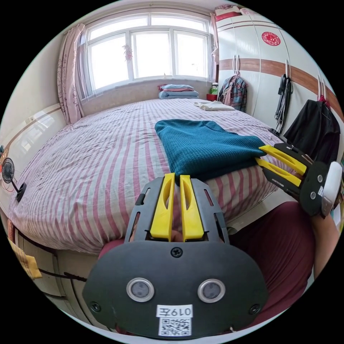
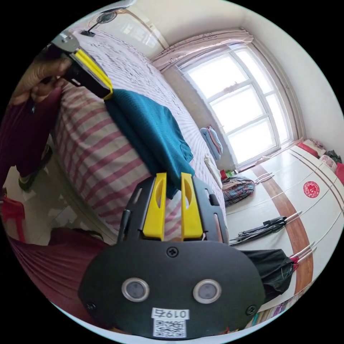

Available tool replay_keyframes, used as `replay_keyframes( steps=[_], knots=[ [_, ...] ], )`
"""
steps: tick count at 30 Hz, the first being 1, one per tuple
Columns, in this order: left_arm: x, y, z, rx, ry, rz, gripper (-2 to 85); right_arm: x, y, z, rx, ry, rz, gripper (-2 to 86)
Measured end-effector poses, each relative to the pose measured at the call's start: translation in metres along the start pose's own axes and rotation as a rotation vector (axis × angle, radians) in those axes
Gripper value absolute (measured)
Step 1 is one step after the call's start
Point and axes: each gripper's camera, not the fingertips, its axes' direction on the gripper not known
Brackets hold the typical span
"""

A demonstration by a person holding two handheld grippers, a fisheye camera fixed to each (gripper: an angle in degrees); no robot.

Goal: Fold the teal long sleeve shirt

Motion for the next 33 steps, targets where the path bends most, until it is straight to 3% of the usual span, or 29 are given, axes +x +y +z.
replay_keyframes(
  steps=[11, 18, 33],
  knots=[
    [-0.009, -0.003, 0.006, -0.008, 0.023, 0.008, 0.7, -0.029, 0.001, 0.001, -0.067, 0.058, -0.029, 2.0],
    [-0.017, -0.003, 0.009, -0.015, 0.064, -0.003, 0.9, -0.019, 0.016, 0.015, -0.071, -0.176, 0.079, 2.7],
    [-0.030, 0.004, -0.024, 0.001, 0.100, -0.005, 1.1, -0.048, 0.069, 0.033, -0.045, -0.224, 0.063, 6.4]
  ],
)
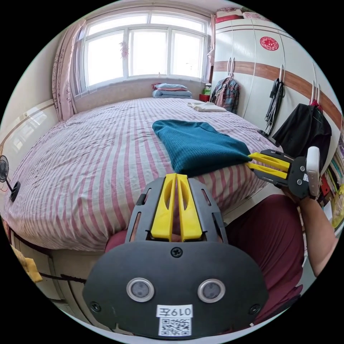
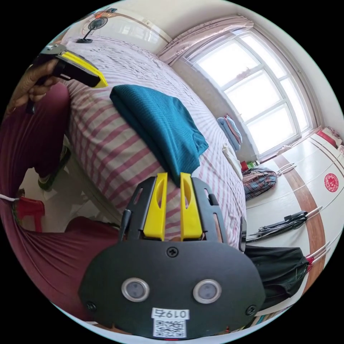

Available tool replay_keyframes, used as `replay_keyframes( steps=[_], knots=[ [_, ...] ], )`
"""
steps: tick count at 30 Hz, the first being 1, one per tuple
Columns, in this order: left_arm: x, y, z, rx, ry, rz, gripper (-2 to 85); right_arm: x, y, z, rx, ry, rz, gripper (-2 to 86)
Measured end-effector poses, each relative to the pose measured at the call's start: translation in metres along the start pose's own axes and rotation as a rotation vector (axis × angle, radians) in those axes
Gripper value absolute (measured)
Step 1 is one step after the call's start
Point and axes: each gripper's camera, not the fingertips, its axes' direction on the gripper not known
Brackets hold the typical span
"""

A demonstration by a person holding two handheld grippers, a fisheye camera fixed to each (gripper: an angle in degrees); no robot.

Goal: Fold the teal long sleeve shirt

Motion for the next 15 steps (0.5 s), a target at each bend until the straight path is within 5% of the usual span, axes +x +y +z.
replay_keyframes(
  steps=[5, 15],
  knots=[
    [0.007, -0.033, -0.006, 0.130, 0.097, 0.020, 1.3, 0.006, 0.031, 0.018, 0.036, -0.067, 0.072, 6.6],
    [0.036, -0.042, 0.038, 0.032, 0.084, 0.115, 1.0, 0.074, 0.128, 0.069, 0.213, -0.466, 0.425, 5.2]
  ],
)
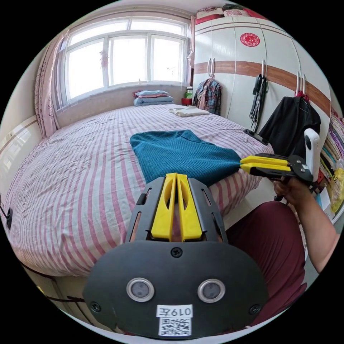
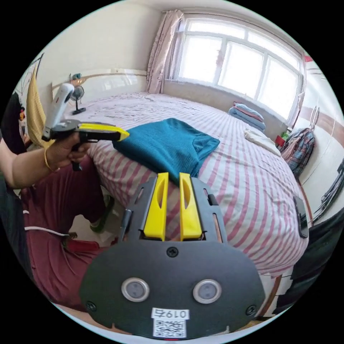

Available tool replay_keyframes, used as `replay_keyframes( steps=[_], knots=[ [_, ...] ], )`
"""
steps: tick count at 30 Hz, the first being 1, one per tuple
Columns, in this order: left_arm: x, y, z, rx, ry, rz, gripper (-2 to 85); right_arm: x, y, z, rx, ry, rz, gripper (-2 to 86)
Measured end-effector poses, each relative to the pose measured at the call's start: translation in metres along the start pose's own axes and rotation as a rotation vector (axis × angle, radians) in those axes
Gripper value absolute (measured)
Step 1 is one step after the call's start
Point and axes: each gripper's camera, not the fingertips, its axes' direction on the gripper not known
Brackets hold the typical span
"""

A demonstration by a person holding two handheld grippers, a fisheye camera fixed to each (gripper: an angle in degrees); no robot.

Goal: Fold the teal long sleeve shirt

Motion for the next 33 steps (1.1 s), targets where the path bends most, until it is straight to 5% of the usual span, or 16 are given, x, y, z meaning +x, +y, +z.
replay_keyframes(
  steps=[6, 16, 25, 33],
  knots=[
    [0.004, 0.002, 0.005, -0.012, 0.000, 0.029, 0.8, 0.086, 0.044, -0.024, 0.226, -0.149, 0.251, 0.9],
    [0.012, 0.013, 0.010, 0.006, -0.017, 0.053, 0.8, 0.134, 0.044, 0.081, -0.056, -0.160, 0.438, 8.9],
    [0.014, 0.019, 0.010, 0.020, -0.015, 0.049, 0.7, 0.191, 0.092, 0.157, -0.132, -0.453, 0.689, 6.4],
    [0.015, 0.022, 0.010, 0.024, -0.010, 0.044, 0.7, 0.208, 0.133, 0.190, -0.127, -0.468, 0.816, 6.0]
  ],
)
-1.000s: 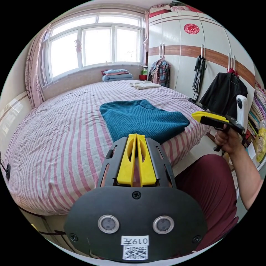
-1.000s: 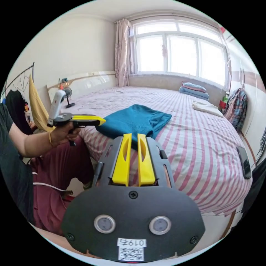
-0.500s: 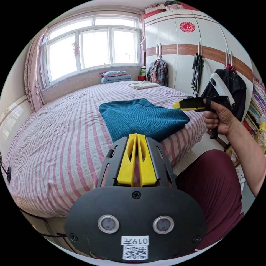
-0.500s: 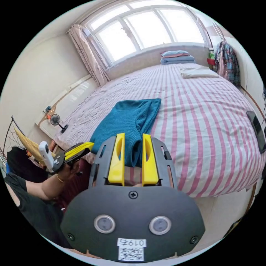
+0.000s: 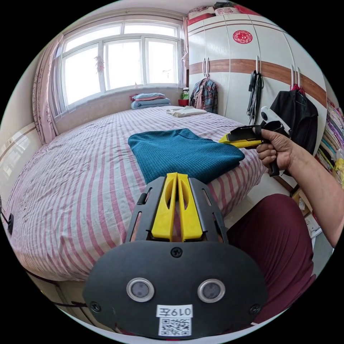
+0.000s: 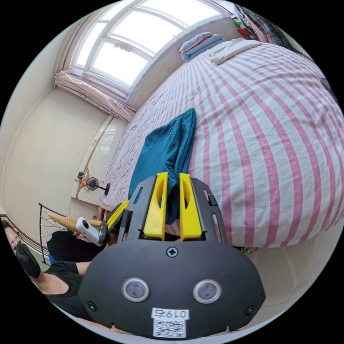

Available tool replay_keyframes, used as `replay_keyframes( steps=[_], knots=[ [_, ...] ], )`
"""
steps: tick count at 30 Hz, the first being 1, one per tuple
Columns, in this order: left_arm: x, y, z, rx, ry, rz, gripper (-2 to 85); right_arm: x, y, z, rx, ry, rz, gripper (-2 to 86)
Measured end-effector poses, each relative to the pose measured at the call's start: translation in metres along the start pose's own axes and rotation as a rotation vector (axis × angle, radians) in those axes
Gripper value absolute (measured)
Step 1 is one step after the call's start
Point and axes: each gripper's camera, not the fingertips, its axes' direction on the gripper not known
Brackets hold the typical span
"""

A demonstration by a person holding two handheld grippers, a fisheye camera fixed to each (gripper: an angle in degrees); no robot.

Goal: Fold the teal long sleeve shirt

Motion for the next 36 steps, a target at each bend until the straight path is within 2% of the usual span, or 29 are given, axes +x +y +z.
replay_keyframes(
  steps=[5, 11, 13, 22, 29, 36],
  knots=[
    [0.001, 0.002, 0.000, 0.003, 0.002, 0.000, 0.8, 0.014, 0.006, 0.020, -0.028, 0.009, -0.012, 3.3],
    [0.009, 0.004, -0.001, 0.010, -0.019, 0.019, 0.8, 0.019, 0.010, 0.027, 0.026, 0.034, -0.055, -0.1],
    [0.013, 0.005, -0.002, 0.010, -0.032, 0.029, 0.8, 0.024, 0.014, 0.044, -0.010, 0.090, -0.067, 0.2],
    [0.022, 0.008, -0.005, 0.021, -0.063, 0.045, 0.7, 0.039, 0.024, 0.054, -0.002, 0.007, -0.073, 7.7],
    [0.026, 0.013, -0.009, 0.045, -0.065, 0.044, 0.7, 0.032, 0.006, 0.054, 0.059, 0.043, -0.077, 6.8],
    [0.031, 0.016, -0.011, 0.065, -0.077, 0.051, 0.6, 0.006, -0.024, 0.105, -0.053, 0.093, -0.153, 7.0]
  ],
)
